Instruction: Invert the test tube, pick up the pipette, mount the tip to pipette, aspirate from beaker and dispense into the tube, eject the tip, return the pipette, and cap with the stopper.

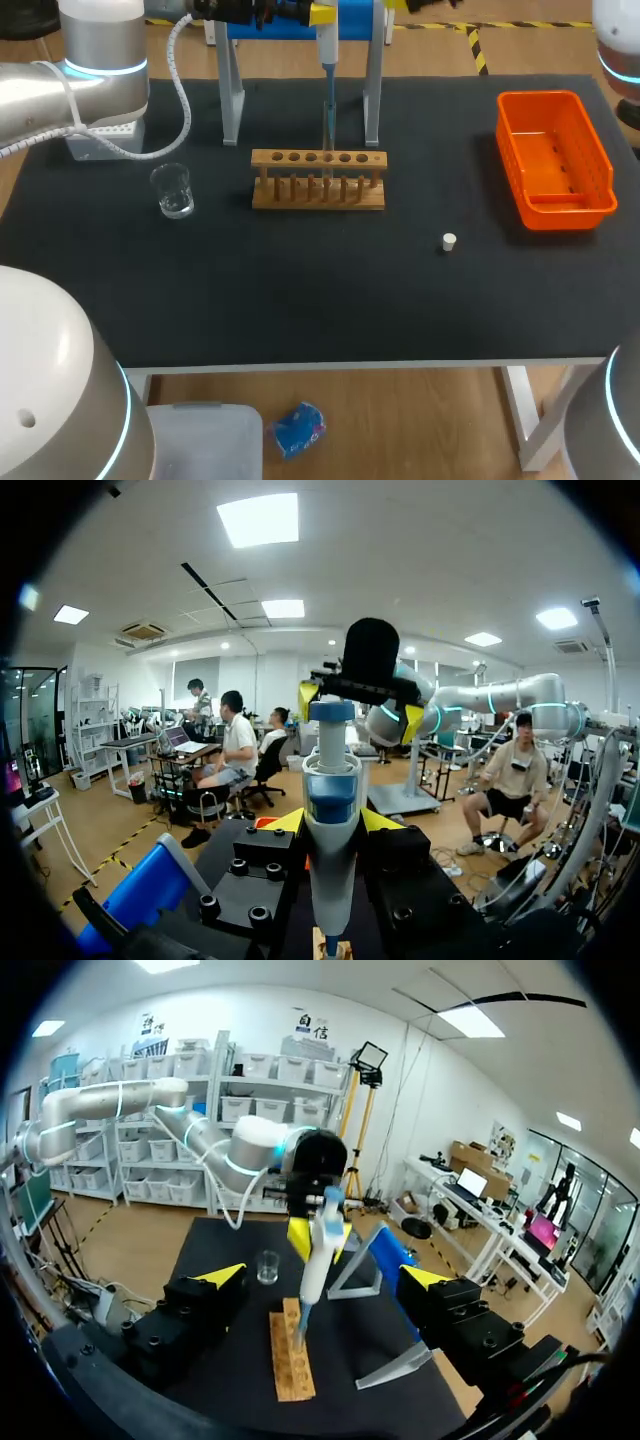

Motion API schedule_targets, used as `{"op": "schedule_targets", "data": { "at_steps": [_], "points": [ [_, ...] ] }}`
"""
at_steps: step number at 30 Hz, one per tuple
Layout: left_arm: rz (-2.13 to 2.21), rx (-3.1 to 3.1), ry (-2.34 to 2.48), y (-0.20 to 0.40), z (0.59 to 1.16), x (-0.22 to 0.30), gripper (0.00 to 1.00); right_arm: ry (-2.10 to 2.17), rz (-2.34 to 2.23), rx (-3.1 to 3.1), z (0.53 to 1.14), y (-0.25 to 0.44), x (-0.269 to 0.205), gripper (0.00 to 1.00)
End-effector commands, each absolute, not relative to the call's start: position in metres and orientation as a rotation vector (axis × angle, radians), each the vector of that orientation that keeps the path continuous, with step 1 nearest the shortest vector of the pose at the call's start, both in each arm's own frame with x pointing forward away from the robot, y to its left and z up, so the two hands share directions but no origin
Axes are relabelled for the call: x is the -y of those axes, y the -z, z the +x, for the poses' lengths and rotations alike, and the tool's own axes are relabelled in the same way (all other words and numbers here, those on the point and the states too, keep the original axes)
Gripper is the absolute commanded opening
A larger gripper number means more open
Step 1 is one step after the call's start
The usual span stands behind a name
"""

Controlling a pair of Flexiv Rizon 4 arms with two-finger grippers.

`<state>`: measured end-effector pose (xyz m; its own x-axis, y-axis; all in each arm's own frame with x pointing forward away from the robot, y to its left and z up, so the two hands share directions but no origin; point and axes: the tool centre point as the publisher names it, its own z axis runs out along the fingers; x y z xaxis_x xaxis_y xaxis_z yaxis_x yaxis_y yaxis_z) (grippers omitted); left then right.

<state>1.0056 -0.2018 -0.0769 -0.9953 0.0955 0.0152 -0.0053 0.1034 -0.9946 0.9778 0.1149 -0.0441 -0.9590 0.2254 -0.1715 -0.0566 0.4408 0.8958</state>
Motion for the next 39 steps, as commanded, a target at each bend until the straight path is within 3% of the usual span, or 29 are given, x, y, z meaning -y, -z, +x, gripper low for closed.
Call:
{"op": "schedule_targets", "data": {
  "at_steps": [1, 8, 20, 39],
  "points": [
    [-0.091, 2.278, -2.052, 0.076, 1.005, 0.202, 0.00, -1.654, 0.141, -2.373, 0.972, 0.092, -0.081, 1.00],
    [-0.091, 2.278, -2.052, 0.076, 1.005, 0.202, 0.00, -1.680, 0.121, -2.378, 0.982, 0.154, -0.073, 1.00],
    [-0.091, 2.278, -2.052, 0.076, 1.005, 0.202, 0.00, -1.764, -0.021, -2.394, 0.964, 0.220, -0.109, 1.00],
    [-0.091, 2.278, -2.052, 0.076, 1.005, 0.202, 0.00, -1.770, -0.001, -2.412, 0.962, 0.230, -0.122, 1.00]
  ]
}}
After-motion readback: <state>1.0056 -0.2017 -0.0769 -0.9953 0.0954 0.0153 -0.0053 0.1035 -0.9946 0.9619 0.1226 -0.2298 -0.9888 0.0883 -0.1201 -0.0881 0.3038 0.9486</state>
